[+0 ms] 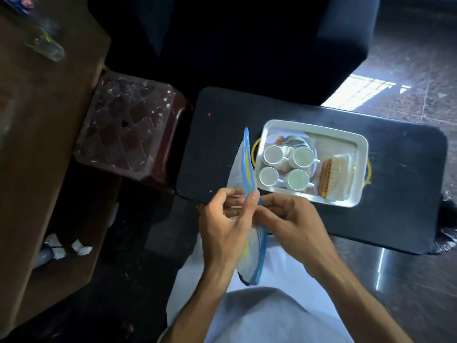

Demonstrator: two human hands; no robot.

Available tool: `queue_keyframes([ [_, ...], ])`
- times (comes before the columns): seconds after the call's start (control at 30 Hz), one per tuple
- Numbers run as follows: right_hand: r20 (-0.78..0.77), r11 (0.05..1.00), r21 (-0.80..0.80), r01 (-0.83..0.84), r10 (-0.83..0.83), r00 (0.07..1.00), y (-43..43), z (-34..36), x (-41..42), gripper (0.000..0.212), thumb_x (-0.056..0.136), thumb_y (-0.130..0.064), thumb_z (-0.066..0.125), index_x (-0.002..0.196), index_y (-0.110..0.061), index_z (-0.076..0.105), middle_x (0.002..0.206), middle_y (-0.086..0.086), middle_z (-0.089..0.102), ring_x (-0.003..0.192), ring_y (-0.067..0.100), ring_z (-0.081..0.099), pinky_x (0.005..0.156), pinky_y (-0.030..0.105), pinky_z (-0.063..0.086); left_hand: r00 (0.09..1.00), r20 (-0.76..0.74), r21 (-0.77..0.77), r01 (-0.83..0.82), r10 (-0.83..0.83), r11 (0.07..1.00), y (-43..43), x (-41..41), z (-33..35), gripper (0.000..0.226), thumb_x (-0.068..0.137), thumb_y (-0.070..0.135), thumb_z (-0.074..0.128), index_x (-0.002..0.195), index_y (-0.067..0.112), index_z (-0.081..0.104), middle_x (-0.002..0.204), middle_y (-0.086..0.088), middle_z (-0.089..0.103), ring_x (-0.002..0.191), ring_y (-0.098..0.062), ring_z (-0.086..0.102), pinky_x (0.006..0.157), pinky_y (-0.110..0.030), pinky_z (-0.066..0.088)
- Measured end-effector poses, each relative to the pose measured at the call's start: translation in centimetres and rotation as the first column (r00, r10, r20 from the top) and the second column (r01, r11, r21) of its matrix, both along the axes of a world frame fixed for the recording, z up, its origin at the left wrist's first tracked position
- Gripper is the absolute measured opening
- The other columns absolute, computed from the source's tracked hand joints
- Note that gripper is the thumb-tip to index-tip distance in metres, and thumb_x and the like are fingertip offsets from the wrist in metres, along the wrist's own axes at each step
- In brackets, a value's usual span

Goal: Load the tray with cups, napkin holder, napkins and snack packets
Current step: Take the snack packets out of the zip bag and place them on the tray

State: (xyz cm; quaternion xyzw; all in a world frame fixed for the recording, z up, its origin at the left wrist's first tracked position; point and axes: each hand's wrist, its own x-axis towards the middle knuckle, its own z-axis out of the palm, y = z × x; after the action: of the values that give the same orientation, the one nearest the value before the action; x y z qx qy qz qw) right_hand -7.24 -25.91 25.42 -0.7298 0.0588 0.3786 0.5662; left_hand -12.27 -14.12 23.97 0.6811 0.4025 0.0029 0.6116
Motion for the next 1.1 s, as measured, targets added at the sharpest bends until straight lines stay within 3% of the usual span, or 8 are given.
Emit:
queue_keyframes([
  [0.13,-0.011,0.998,0.019,0.053,-0.053,0.999,-5.2,0.9,-1.4,0.008,0.087,-0.02,0.074,0.086,-0.02,0.082,0.078,0.0,0.078,0.081,0.019,0.076,0.083,0.046,0.061,0.999,-0.016,0.013,0.052,-0.051,0.999,-4.5,-0.8,1.6,0.025,0.084,0.043,0.079,0.087,0.019,0.072,0.077,-0.002,0.079,0.073,-0.018,0.077,0.067,-0.041,0.064],
  [0.3,-0.092,0.968,0.092,0.235,-0.227,0.97,-10.5,1.8,-1.9,0.012,0.075,-0.022,0.085,0.076,-0.011,0.08,0.076,0.012,0.077,0.079,0.033,0.075,0.081,0.048,0.061,0.996,0.008,0.019,0.084,-0.085,0.996,-9.7,-0.5,3.2,0.018,0.093,0.031,0.073,0.083,0.016,0.075,0.073,-0.003,0.078,0.069,-0.013,0.074,0.065,-0.032,0.057],
  [0.4,-0.188,0.926,0.172,0.337,-0.305,0.934,-12.8,1.9,-2.1,0.02,0.071,-0.025,0.086,0.078,-0.008,0.078,0.082,0.017,0.076,0.082,0.036,0.073,0.081,0.047,0.058,0.995,0.003,-0.001,0.101,-0.101,0.995,-11.7,0.1,3.9,0.022,0.097,0.028,0.069,0.08,0.017,0.077,0.077,-0.003,0.079,0.073,-0.017,0.076,0.071,-0.041,0.062],
  [0.53,-0.204,0.869,0.178,0.462,-0.427,0.881,-14.9,2.2,-2.1,0.021,0.082,-0.025,0.079,0.086,-0.005,0.077,0.089,0.018,0.076,0.087,0.033,0.074,0.079,0.041,0.058,0.994,-0.008,-0.057,0.108,-0.108,0.993,-12.7,1.3,4.3,0.023,0.093,0.031,0.063,0.081,0.019,0.078,0.084,-0.01,0.08,0.086,-0.033,0.079,0.082,-0.059,0.062],
  [0.67,-0.17,0.796,0.154,0.585,-0.562,0.81,-16.3,3.2,-1.8,0.025,0.087,-0.018,0.073,0.09,0.007,0.071,0.085,0.017,0.075,0.072,0.023,0.072,0.071,0.037,0.062,0.995,-0.05,-0.132,0.081,-0.088,0.988,-12.4,2.8,4.8,0.023,0.101,0.017,0.06,0.085,0.014,0.076,0.089,-0.017,0.08,0.091,-0.036,0.078,0.074,-0.04,0.065],
  [0.77,-0.137,0.751,0.104,0.652,-0.638,0.757,-17.1,3.6,-1.3,0.024,0.089,-0.018,0.071,0.089,0.006,0.07,0.08,0.014,0.075,0.067,0.02,0.071,0.064,0.034,0.061,0.997,-0.059,-0.2,0.031,-0.044,0.979,-11.1,3.9,5.1,0.024,0.104,0.013,0.055,0.089,0.013,0.073,0.086,-0.011,0.08,0.084,-0.025,0.079,0.065,-0.029,0.063],
  [0.97,-0.031,0.717,0.037,0.696,-0.695,0.718,-17.2,4.0,0.3,0.019,0.091,-0.018,0.07,0.087,0.001,0.071,0.079,0.013,0.077,0.072,0.02,0.075,0.06,0.024,0.058,0.996,-0.09,-0.265,-0.032,0.008,0.964,-7.1,5.7,4.7,0.022,0.103,0.014,0.054,0.092,0.014,0.072,0.088,-0.006,0.08,0.083,-0.019,0.078,0.068,-0.03,0.063],
  [1.1,0.061,0.65,-0.022,0.76,-0.758,0.65,-16.0,4.2,1.5,0.007,0.088,-0.008,0.07,0.086,-0.002,0.073,0.079,0.01,0.077,0.083,0.028,0.076,0.073,0.035,0.064,0.992,-0.09,-0.28,-0.112,0.09,0.953,-3.6,7.4,4.7,0.019,0.101,0.011,0.055,0.093,0.013,0.072,0.082,-0.001,0.078,0.076,-0.014,0.074,0.067,-0.027,0.061],
])
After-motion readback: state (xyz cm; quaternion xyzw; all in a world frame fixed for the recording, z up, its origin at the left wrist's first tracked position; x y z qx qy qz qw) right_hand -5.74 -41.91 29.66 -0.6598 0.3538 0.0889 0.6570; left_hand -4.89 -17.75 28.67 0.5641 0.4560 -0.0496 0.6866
